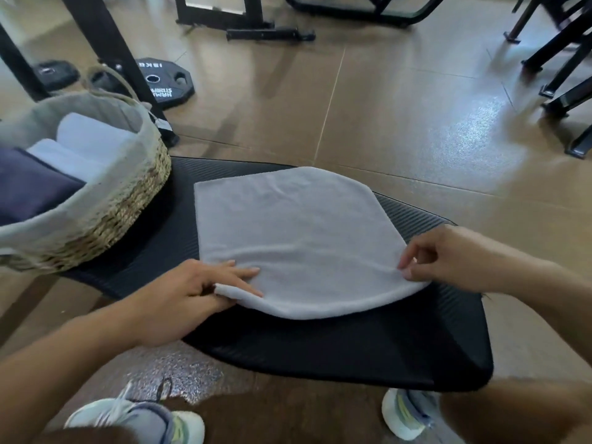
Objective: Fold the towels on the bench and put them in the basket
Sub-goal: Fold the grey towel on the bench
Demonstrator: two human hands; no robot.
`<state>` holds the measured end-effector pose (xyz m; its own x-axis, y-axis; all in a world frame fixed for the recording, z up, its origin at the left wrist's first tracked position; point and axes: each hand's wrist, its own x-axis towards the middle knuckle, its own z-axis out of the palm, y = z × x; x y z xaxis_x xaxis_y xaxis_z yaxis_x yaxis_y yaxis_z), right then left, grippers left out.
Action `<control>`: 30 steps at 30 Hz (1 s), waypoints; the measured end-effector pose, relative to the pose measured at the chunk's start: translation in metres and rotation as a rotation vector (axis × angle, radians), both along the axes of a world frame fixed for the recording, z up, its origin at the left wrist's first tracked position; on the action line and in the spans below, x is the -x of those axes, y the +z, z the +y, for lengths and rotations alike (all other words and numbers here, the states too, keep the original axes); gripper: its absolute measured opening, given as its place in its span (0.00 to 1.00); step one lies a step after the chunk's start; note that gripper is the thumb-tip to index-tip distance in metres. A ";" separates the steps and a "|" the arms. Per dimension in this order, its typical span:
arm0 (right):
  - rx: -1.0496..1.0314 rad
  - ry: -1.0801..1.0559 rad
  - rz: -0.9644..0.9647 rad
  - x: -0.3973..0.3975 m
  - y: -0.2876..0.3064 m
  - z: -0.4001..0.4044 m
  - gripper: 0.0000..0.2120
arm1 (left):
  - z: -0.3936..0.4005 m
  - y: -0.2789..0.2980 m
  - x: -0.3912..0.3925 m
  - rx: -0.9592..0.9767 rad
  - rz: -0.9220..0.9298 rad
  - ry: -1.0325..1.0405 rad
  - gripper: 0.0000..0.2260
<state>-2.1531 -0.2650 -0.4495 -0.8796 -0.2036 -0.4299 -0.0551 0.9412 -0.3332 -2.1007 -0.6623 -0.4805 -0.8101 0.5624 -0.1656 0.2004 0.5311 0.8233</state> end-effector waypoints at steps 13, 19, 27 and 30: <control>-0.072 0.373 0.220 -0.043 -0.007 -0.040 0.09 | -0.011 0.000 -0.025 0.207 0.483 0.108 0.20; 0.067 0.269 0.157 -0.024 0.002 -0.016 0.08 | -0.009 0.008 -0.020 0.074 0.321 0.459 0.19; 0.488 0.152 -0.288 -0.014 0.021 0.002 0.02 | -0.020 0.018 -0.014 -0.053 -0.238 0.391 0.21; 0.445 0.188 -0.562 -0.020 0.019 0.014 0.05 | -0.017 0.022 -0.022 -0.042 -0.521 0.297 0.14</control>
<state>-2.1334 -0.2514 -0.4305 -0.4842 -0.5891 -0.6470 0.0895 0.7022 -0.7063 -2.0783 -0.6793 -0.4588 -0.7517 0.3391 -0.5656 -0.3870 0.4677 0.7947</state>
